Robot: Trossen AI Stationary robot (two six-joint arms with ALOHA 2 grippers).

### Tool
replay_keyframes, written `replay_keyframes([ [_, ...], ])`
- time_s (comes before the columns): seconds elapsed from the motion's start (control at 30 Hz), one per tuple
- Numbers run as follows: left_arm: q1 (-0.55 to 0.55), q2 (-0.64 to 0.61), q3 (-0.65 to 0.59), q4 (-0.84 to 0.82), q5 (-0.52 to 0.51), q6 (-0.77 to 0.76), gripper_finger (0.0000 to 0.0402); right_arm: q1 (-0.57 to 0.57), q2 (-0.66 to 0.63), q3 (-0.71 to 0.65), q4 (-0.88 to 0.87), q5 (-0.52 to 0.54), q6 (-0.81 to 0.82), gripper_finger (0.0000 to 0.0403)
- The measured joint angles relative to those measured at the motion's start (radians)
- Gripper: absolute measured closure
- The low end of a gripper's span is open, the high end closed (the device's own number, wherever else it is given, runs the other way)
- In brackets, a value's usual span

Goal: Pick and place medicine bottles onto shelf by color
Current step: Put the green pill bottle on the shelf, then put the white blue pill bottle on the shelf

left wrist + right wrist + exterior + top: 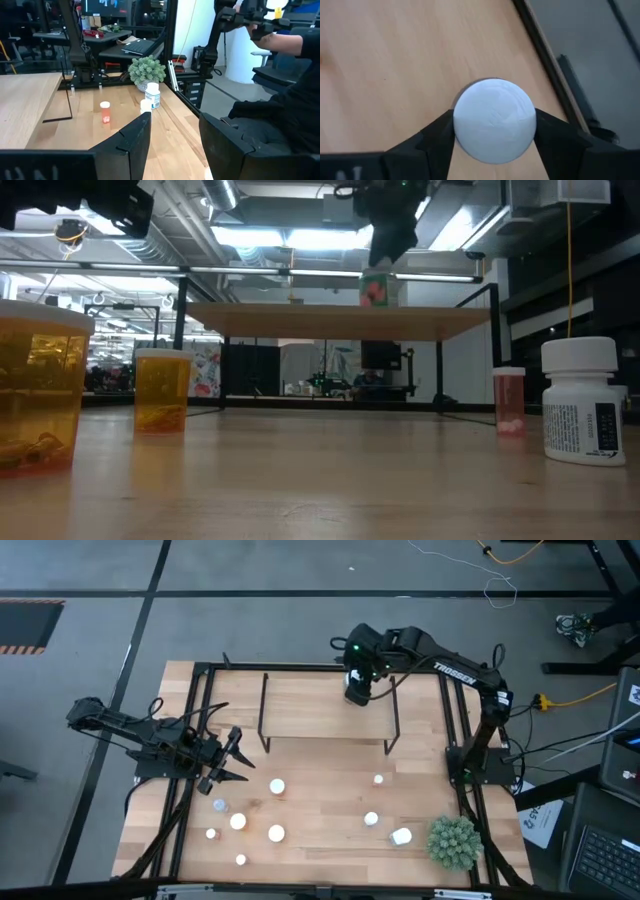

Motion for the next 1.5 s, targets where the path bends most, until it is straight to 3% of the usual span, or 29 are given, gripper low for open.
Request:
replay_keyframes([
  [0.27,0.0,0.0,0.0,0.0,0.0,0.0,0.0239,0.0,0.01,0.039,0.038,0.009,-0.002,0.0119],
  [0.5,0.0,0.0,0.0,0.0,0.0,-0.001,0.0239,0.004,0.006,0.179,0.011,-0.01,0.015,0.0121],
  [0.6,0.0,0.0,0.0,0.0,0.0,-0.001,0.0239,0.011,0.006,0.271,-0.051,-0.103,0.079,0.0124],
  [0.77,0.0,0.0,0.0,-0.004,0.0,-0.001,0.0239,0.066,0.004,0.402,-0.257,-0.363,0.205,0.0126],
  [0.87,0.0,0.0,0.0,-0.004,0.0,-0.001,0.0239,0.141,-0.025,0.364,-0.31,-0.43,0.21,0.0127],
  [1.3,-0.017,0.011,0.0,-0.003,0.003,-0.018,0.0239,0.641,-0.072,0.056,-0.305,-0.398,0.287,0.0127],
  [1.5,-0.085,0.15,0.098,-0.063,-0.101,-0.004,0.0243,0.819,-0.072,-0.098,-0.299,-0.244,0.421,0.0127],
])
